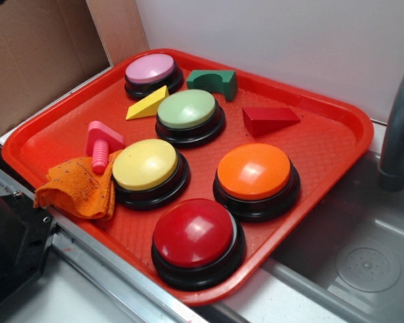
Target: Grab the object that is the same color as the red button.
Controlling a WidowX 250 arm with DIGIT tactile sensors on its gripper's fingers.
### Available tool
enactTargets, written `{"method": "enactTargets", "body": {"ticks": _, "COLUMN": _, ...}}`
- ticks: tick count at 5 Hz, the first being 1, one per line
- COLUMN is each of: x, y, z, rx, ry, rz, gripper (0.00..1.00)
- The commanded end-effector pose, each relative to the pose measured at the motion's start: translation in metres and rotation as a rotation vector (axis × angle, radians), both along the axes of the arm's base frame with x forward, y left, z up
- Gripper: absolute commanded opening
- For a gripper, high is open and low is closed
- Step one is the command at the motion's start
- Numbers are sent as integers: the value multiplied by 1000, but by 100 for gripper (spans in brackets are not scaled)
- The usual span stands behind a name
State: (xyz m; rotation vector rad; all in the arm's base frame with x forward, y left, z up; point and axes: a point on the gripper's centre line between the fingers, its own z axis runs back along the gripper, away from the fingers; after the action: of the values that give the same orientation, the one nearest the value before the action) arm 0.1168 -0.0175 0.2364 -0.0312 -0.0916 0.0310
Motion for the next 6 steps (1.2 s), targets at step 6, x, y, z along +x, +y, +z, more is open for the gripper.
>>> {"method": "enactTargets", "body": {"ticks": 6, "x": 148, "y": -45, "z": -61, "rx": 146, "ry": -244, "rz": -182, "gripper": 100}}
